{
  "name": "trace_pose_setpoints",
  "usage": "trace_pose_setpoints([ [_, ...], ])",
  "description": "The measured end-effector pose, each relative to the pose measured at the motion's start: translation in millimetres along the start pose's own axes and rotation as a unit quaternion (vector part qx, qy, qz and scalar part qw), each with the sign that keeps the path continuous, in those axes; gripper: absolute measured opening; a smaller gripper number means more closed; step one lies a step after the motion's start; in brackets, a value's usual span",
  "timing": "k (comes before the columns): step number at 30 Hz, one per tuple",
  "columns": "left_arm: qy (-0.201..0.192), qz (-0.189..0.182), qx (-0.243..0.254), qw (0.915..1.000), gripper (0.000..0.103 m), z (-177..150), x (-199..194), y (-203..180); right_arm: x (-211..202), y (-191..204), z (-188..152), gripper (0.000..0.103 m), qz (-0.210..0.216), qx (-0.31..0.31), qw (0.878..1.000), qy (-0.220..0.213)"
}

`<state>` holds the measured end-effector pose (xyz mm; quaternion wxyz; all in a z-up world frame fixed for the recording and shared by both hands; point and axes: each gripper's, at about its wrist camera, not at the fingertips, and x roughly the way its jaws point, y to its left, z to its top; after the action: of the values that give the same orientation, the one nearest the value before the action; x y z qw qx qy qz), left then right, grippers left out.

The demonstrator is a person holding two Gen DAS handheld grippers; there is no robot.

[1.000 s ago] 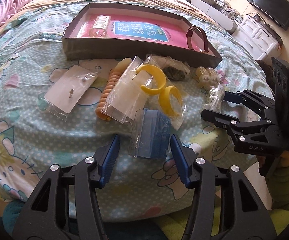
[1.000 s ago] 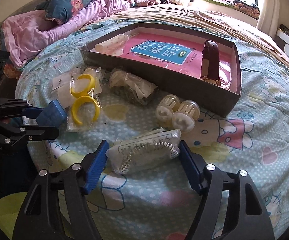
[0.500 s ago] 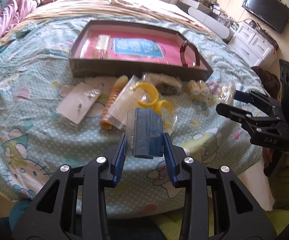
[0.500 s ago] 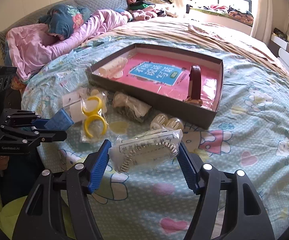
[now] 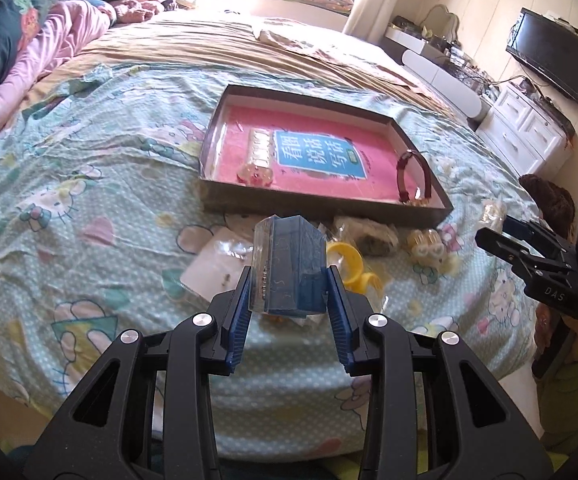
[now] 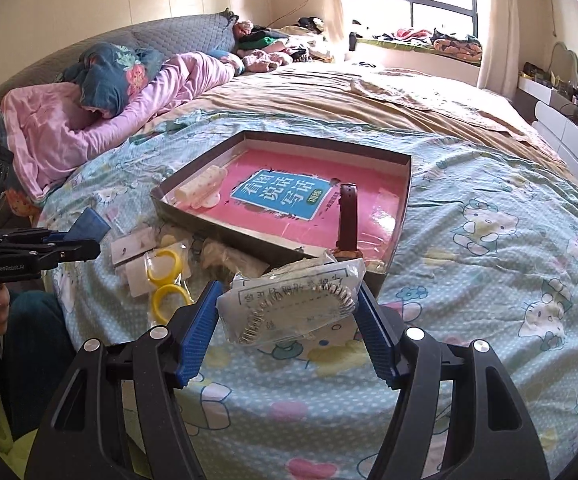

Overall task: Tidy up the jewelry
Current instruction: 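Lower the blue packet into the tray beside the claw clip with the left gripper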

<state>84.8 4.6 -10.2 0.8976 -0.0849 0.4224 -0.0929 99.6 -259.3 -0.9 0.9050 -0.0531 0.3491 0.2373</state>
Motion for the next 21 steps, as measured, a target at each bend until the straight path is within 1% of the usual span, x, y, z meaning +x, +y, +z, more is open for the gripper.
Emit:
trace_pose_setpoints([
  [4, -0.003, 0.001, 0.001, 1.0000, 0.027, 11.3, 4.7, -1.1, 2.4, -12.0, 3.9, 0.065, -0.013, 0.010, 1.000, -0.006],
  [12, -0.006, 0.004, 0.017, 0.9998, 0.027, 37.1, 22.1, -15.3, 14.2, -32.4, 10.1, 0.065, -0.031, 0.019, 0.999, -0.006],
  [21, -0.002, 0.001, 0.025, 0.9997, 0.027, 61.9, 47.9, -29.1, 27.7, -41.0, 14.7, 0.065, -0.043, 0.011, 0.999, 0.003],
])
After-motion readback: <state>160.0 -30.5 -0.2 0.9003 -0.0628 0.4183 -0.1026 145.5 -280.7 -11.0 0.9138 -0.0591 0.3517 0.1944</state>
